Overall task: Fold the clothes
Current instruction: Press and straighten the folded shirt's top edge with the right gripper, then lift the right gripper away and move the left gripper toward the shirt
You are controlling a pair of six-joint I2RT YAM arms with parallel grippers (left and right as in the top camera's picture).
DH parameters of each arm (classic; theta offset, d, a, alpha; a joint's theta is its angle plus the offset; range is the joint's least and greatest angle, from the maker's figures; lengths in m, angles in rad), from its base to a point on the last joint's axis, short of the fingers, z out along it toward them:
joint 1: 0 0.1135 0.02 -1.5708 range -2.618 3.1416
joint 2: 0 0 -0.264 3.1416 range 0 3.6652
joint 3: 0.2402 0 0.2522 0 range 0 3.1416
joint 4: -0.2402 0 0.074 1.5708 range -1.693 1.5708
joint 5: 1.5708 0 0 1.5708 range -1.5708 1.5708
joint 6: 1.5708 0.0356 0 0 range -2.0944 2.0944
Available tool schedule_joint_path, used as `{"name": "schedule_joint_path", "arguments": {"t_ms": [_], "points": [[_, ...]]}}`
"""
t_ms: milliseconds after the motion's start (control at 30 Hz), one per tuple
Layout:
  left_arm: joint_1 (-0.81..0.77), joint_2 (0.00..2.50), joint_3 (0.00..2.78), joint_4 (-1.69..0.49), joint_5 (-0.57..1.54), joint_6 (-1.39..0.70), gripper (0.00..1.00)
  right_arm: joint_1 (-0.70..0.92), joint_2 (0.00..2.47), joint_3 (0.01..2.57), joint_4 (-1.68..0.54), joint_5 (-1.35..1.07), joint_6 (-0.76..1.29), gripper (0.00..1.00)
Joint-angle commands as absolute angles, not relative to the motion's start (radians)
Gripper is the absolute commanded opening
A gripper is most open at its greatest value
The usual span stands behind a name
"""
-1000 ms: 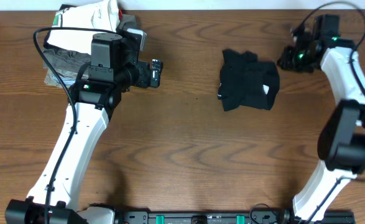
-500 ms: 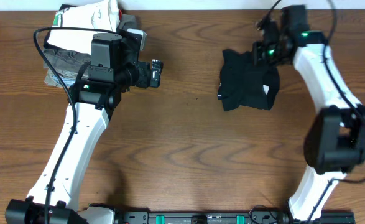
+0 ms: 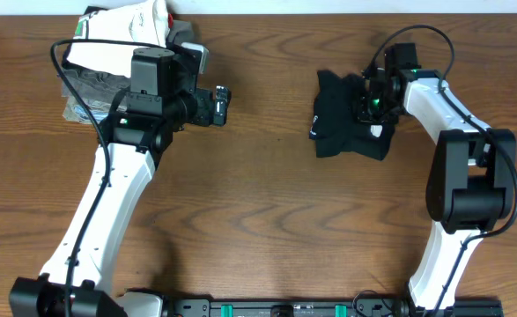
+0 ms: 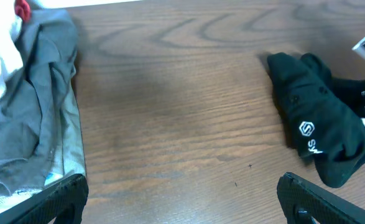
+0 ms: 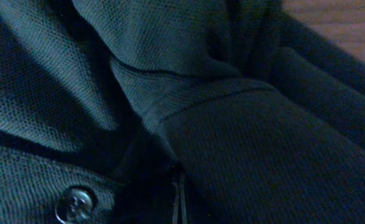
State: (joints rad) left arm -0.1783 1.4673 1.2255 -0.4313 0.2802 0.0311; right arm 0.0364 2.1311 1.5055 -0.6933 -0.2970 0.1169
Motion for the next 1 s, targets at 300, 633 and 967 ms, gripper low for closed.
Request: {"name": "schedule_joint_path", "arguments": {"t_ms": [300, 633, 967], "points": [[-0.187, 1.494, 1.23, -0.433, 0.308, 0.048, 0.98, -0.025, 2.061, 1.636, -0.821, -0.376, 0.088, 0.72], [-0.336, 1.592, 1.23, -0.279, 0.598, 0.048, 0.98, -0.16, 1.869, 1.834, -0.952, -0.363, 0.081, 0.99], [-0.551, 1.819, 1.23, -0.118, 0.603, 0.048, 0.98, -0.218, 1.859, 1.828, -1.026, -0.341, 0.077, 0.99]]}}
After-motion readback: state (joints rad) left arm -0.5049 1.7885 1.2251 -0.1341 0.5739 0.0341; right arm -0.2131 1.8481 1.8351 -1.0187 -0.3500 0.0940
